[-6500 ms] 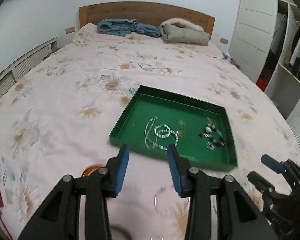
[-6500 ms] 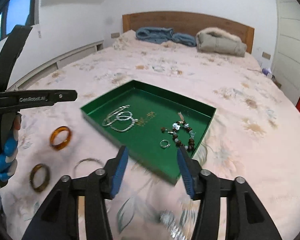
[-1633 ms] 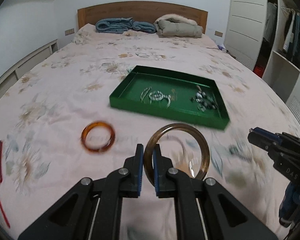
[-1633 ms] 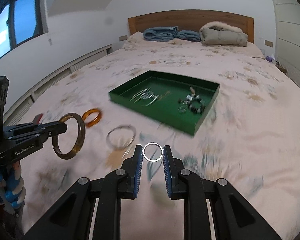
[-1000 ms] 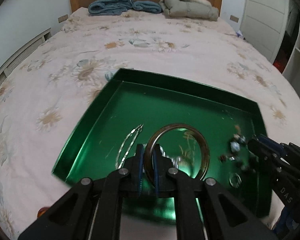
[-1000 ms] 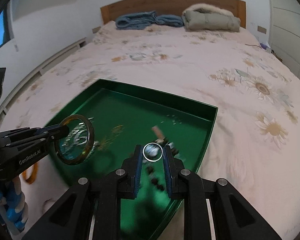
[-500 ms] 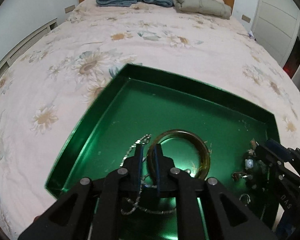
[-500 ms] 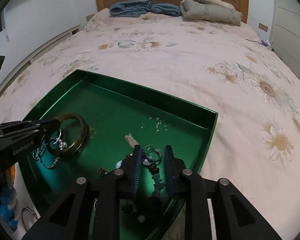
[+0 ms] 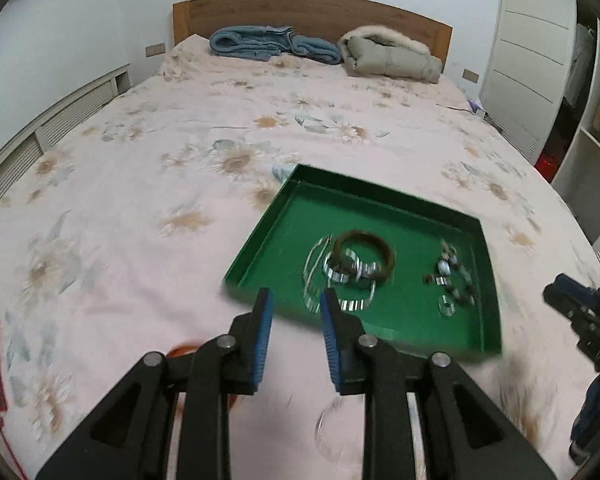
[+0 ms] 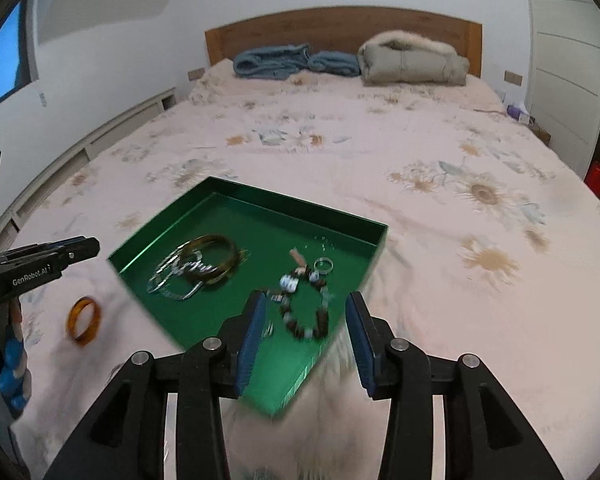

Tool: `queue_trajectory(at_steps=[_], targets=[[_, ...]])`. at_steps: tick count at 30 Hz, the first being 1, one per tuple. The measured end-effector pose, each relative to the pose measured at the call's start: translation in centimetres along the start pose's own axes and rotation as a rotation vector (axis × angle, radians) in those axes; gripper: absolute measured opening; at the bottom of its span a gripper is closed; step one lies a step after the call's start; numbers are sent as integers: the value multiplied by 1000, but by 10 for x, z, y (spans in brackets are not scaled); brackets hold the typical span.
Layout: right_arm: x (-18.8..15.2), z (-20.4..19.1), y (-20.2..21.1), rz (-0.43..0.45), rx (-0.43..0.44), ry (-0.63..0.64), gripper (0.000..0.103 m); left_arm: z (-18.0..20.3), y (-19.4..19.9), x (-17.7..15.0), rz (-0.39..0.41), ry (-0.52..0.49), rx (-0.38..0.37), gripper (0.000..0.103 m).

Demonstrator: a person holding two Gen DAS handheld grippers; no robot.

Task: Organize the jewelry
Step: 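Withdraw both open tools from the tray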

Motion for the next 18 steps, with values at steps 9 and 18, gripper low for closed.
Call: queue_trajectory(at_steps=[9,18], targets=[[-69,-8,106,48,15,7,42,-35,79,-80,-4,4,-2,24],[-133,-8,166,43,8,0,42,-51,144,-135,23,11,-10,25]])
Point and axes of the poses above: each gripper's, at about its wrist camera, not at the fingertips, and y roughly against the way its jaws point, z to its right, x to its top, the point moved 8 cm from there along -y, roughly the way its jaws point, and after that the axes turned 2 degrees about y, right-handed, at the moved point
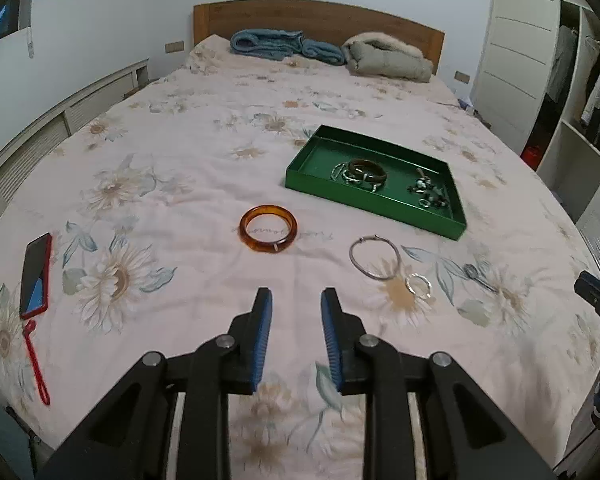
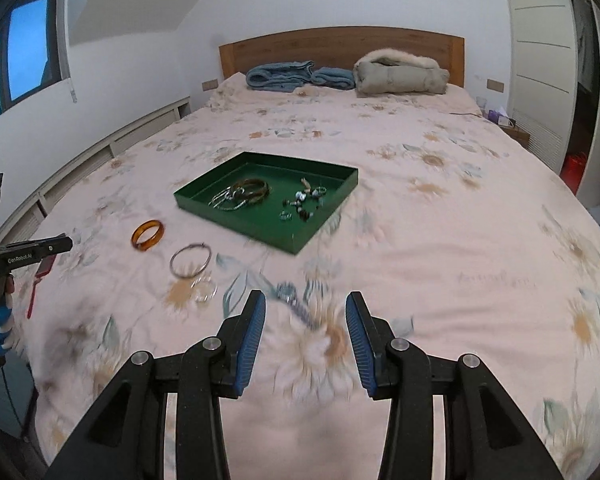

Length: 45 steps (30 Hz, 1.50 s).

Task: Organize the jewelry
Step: 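Withdraw both open tools from the tray, then grasp the twisted silver hoop with the left tool while the right tool grasps the silver watch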

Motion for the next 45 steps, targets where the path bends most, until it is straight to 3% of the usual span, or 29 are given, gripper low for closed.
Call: queue_trajectory(at_steps=[7,10,18,28,34,45], targets=[[-22,-9,35,30,19,2,42,16,32,-23,26,-7,-39,28],[-28,-13,45,41,37,7,42,28,38,-35,23,-11,-54,35],[-39,-11,44,43,83,25,42,73,13,-54,-33,-41,-86,36],[-46,2,-8,-26,143,80,42,132,-64,-61,-131,-72,-114,36],[-48,10,-52,-86,179,94,42,145,-115,-56,-172,-52,-94,36],[-37,1,-129,-163,249,143,42,153,-164,-43,-199,-69,-47,36]])
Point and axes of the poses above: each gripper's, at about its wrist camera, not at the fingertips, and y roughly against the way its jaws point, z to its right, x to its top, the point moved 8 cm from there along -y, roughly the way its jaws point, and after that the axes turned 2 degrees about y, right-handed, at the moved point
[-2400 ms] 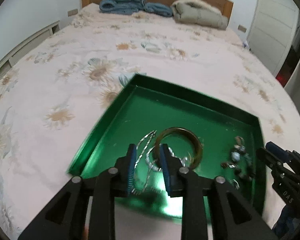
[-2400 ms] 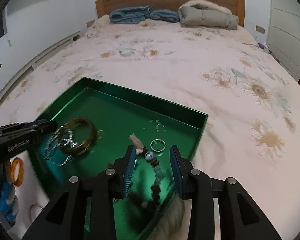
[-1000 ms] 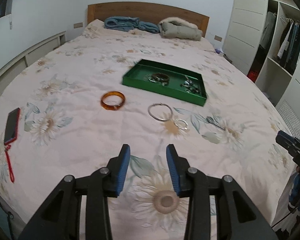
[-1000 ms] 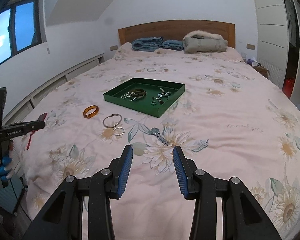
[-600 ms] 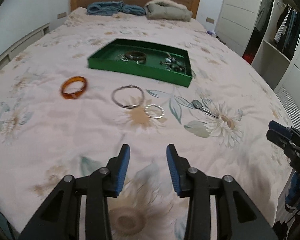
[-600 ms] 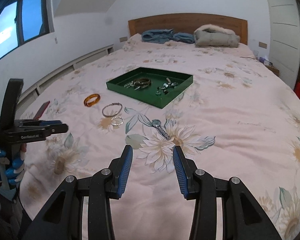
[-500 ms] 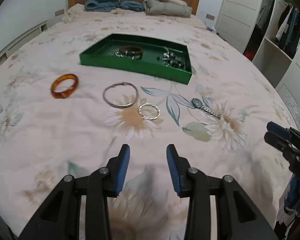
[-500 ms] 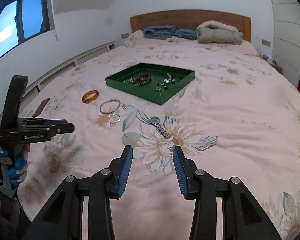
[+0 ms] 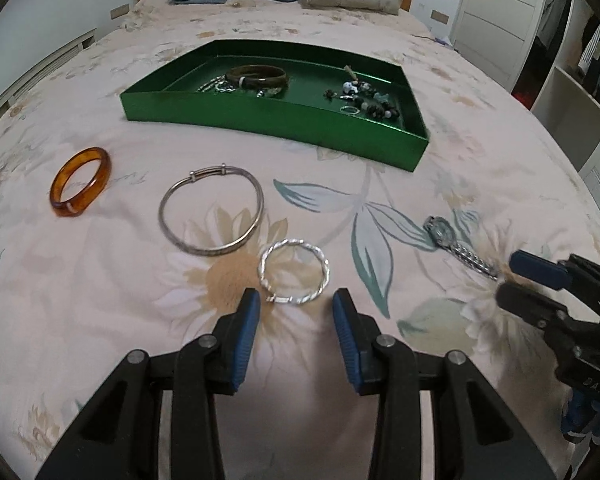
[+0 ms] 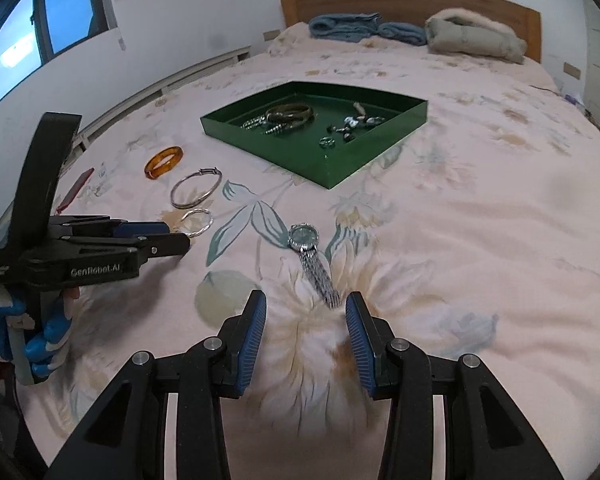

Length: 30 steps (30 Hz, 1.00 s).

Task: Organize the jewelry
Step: 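Grasp the twisted silver hoop with the left tool while the right tool grasps the silver watch, then carry the hoop with the left tool while the right tool carries the watch into the green tray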

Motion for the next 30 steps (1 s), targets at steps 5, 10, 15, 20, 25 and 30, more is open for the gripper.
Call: queue_trajectory(at_steps=[5,10,15,20,25,30], targets=[[9,2,-27,-37,20,17,42,6,-9,7,2,-23,16,36],[9,4,-46,-74,22,37,42,10,-18,9,1,-23,17,36],[8,3,-54,-95,33,52,42,13,-26,13,-3,-13,7,36],[6,5,-54,-94,31,43,33,14,-34,19,-5,-11,19,37],[-1,6,-48,-87,26,25,17,17,-37,24,6,-19,39,38],[-9,2,-37,-80,14,20,9,19,-32,21,18,-31,35,36]])
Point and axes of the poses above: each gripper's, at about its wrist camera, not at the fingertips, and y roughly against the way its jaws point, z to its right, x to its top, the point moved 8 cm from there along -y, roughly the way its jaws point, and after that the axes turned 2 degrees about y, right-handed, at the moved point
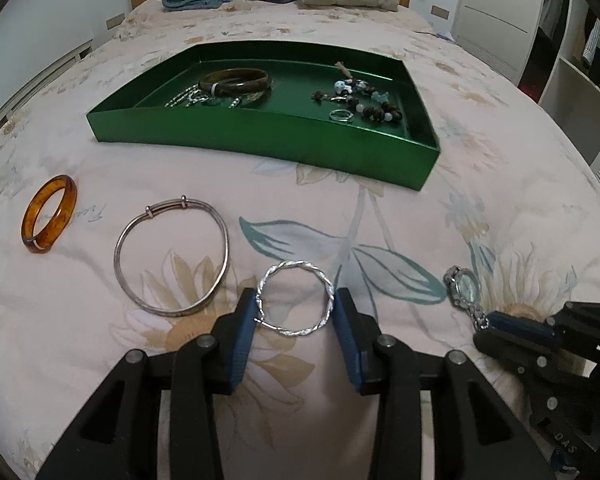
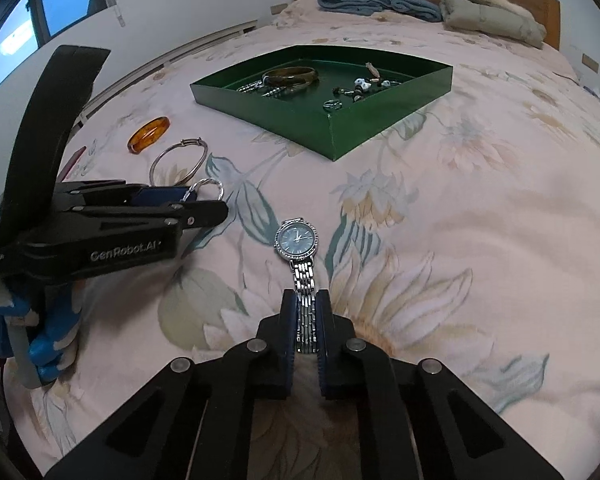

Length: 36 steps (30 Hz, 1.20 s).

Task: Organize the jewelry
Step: 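Carry the hoop with the left tool while the right tool carries the watch into the green tray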

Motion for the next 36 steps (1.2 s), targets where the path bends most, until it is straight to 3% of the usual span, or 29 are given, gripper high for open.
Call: queue_trajectory(at_steps=[10,26,36], targets=[[-21,-13,38,59,52,-101,9,10,34,-23,12,-8,-47,36],[-21,-42,126,164,-34,-64,8,2,121,-44,108,-15,-101,36],[11,-51,140,189,-68,-26,8,-6,132,-18,146,-35,-126,36]])
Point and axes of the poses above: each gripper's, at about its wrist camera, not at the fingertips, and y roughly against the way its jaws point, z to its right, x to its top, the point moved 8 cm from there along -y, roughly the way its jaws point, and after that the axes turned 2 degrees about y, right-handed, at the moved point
